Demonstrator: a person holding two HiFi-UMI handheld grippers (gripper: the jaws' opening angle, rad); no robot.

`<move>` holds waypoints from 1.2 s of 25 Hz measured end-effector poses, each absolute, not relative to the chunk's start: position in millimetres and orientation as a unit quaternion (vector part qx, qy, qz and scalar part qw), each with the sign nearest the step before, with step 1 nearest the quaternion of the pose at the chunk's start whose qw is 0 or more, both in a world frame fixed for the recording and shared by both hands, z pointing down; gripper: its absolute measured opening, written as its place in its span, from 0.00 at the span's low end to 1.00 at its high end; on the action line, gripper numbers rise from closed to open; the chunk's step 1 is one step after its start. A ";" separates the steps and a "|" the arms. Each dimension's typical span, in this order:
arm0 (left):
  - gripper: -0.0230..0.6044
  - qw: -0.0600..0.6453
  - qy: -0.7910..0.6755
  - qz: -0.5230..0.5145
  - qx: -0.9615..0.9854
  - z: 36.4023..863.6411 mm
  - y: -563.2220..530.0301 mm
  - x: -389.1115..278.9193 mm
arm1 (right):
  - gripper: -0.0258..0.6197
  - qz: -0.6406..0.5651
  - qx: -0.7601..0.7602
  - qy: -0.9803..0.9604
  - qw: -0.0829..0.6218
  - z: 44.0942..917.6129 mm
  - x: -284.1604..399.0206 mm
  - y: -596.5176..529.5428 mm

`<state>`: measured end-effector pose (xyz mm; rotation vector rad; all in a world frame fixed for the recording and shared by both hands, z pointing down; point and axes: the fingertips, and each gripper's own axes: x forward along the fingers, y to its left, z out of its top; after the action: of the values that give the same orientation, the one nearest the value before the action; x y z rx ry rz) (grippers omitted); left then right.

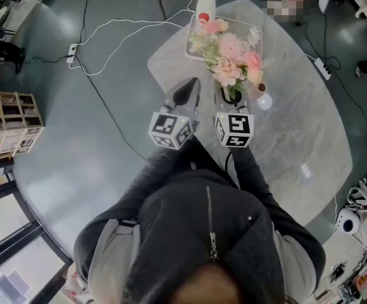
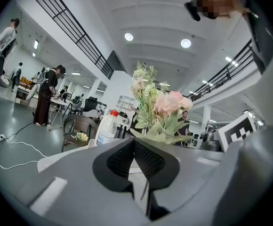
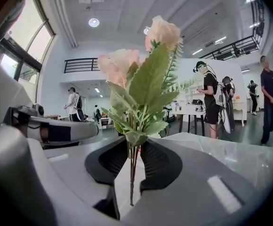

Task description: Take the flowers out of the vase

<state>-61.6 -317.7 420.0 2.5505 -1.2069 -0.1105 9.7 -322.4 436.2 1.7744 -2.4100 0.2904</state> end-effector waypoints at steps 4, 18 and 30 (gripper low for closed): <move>0.05 0.160 -0.423 -0.036 0.891 422.9 -318.2 -62.8 | 0.16 0.108 0.586 -0.799 0.082 449.6 9.9 -319.8; 0.05 0.165 -0.423 -0.031 0.891 427.6 -319.6 -62.4 | 0.15 0.119 0.581 -0.800 0.087 454.3 4.1 -317.4; 0.05 0.167 -0.409 -0.031 0.897 426.4 -319.0 -52.5 | 0.15 0.122 0.585 -0.797 0.092 453.3 8.8 -315.7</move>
<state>-52.5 -319.0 426.4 2.5513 -1.1634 -0.0874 8.8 -315.7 453.3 1.7375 -2.3664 0.3611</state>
